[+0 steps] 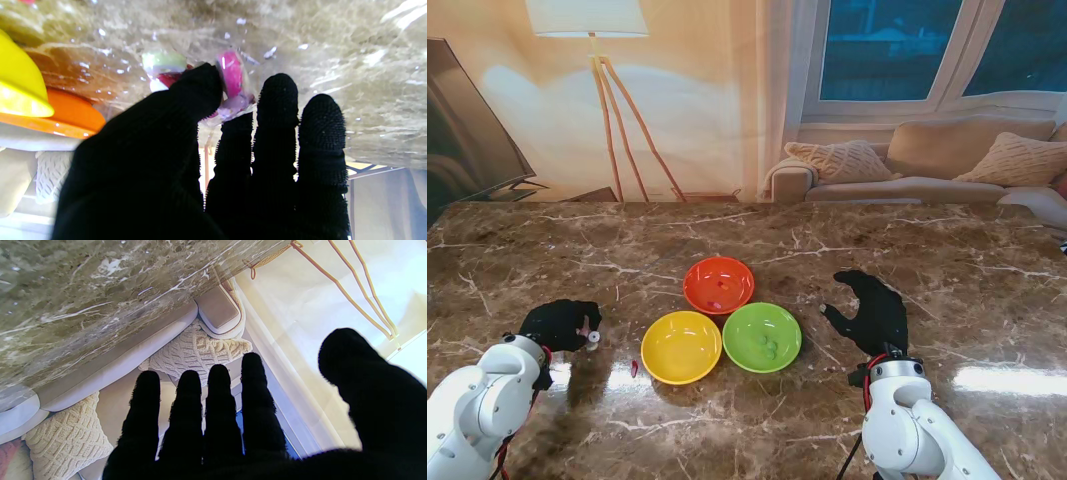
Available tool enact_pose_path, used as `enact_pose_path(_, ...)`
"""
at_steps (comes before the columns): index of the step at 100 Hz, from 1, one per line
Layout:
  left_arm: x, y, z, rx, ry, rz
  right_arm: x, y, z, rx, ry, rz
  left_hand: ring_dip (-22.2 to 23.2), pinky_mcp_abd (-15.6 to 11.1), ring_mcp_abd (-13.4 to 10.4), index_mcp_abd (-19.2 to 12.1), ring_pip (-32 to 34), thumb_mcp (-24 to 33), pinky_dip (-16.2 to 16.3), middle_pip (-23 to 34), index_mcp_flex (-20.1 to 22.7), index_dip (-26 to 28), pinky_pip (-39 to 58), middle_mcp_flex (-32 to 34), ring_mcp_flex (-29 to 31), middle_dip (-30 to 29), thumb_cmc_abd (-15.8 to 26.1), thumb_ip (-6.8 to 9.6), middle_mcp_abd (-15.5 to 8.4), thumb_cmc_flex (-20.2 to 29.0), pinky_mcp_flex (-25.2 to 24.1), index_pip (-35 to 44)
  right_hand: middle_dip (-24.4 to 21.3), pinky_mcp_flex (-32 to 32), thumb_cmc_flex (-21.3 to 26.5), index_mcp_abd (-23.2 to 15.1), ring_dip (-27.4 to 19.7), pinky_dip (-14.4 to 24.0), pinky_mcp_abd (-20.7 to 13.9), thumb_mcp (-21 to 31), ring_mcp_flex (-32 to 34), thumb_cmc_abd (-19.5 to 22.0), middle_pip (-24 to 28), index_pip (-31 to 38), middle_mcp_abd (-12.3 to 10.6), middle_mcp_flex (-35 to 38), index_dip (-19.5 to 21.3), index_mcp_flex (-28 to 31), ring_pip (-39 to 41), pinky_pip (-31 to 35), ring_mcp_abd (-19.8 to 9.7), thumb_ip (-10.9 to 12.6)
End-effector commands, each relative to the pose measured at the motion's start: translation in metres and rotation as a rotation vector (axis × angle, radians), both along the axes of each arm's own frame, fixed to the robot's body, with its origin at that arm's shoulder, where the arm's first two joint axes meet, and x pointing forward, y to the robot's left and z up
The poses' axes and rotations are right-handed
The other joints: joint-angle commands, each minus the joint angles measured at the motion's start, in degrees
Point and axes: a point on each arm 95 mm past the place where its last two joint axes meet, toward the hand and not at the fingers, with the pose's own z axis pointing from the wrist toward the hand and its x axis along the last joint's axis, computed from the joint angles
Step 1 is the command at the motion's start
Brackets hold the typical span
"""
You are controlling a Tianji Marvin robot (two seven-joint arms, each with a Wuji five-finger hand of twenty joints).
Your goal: Portion candies into small dishes
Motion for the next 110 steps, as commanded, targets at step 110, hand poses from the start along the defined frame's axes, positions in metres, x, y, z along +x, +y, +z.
enact_pose_path(110, -0.004, -0.129, 0.033, -0.265, -0.084, -0.332, -0.005, -0.004, -0.004, 0.009, 0.013, -0.013, 4.7, 3.1, 1.9, -3.2, 1.6, 0.8, 5.9, 1.9, -0.1, 0.6, 2.6, 2.3, -4.0, 0.5, 6.7, 2.24, -4.3, 2.9, -7.8, 1.9, 0.3, 0.0, -0.7, -1.2, 0.8, 1.3, -0.1, 0.3, -0.9, 0.0, -0.6, 0.3, -0.2, -0.6, -0.5, -0.1, 0.1, 0.2, 0.2, 1.9)
